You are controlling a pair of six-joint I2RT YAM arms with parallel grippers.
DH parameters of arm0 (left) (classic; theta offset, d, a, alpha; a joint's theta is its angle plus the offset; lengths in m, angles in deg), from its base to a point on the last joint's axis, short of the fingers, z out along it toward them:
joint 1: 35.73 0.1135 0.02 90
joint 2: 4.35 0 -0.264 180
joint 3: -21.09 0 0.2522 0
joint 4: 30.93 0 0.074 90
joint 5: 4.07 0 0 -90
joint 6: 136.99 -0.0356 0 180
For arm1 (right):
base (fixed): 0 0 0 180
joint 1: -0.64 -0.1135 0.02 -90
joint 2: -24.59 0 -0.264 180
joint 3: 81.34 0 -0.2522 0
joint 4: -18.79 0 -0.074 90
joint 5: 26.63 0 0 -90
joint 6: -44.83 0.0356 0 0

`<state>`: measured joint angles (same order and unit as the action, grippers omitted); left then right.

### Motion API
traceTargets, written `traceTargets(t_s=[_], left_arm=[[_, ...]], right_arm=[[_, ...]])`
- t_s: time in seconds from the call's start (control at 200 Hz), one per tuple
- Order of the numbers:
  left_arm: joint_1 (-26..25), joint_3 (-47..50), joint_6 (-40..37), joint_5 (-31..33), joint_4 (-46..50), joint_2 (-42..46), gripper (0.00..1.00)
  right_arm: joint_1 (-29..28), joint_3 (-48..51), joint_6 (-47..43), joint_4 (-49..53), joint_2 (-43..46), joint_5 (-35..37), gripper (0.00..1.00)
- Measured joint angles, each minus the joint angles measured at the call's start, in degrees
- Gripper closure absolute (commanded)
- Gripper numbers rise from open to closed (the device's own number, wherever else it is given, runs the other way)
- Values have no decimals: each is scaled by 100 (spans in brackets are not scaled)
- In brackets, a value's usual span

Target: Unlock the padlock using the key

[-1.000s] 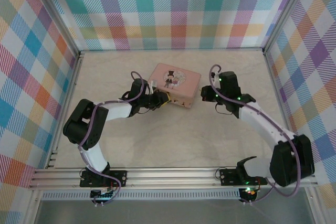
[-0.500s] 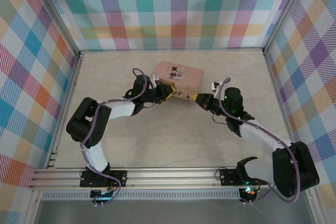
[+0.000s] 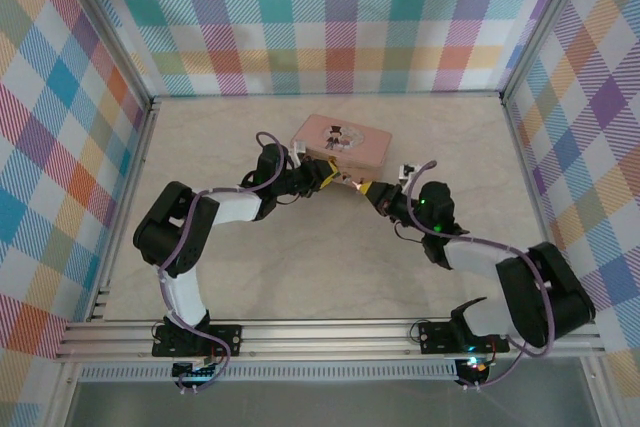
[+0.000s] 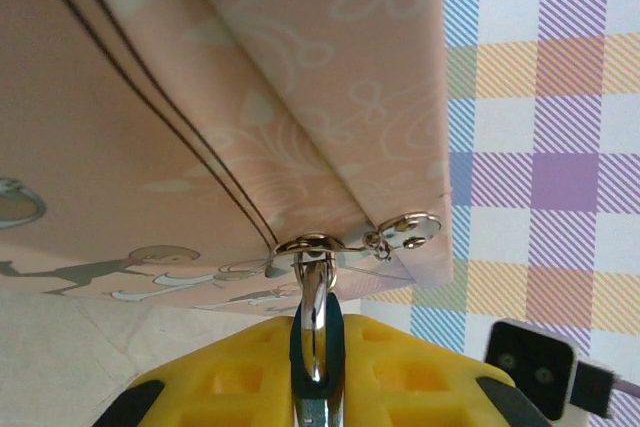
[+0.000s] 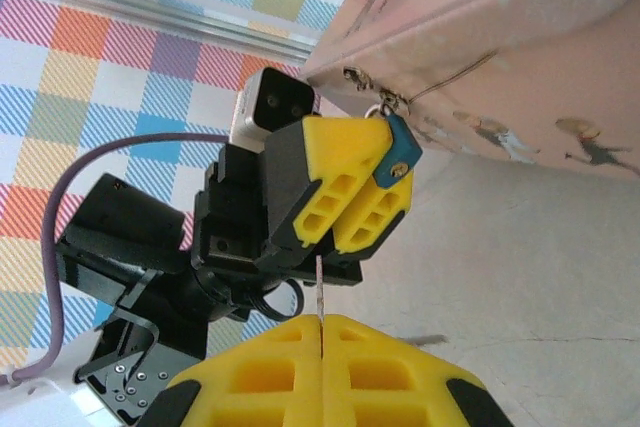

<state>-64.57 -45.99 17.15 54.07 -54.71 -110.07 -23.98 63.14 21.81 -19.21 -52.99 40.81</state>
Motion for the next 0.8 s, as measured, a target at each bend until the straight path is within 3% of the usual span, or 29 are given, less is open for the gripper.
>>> traceTargets(t_s=[0.32, 0.8], left_arm=[[-2, 0, 127, -26, -201, -20, 84], [-2, 26, 278, -22, -483, -26, 84]], right_arm=[[-269, 142, 662, -1969, -1644, 334, 100], [-658, 114, 758, -2531, -1919, 957, 100]])
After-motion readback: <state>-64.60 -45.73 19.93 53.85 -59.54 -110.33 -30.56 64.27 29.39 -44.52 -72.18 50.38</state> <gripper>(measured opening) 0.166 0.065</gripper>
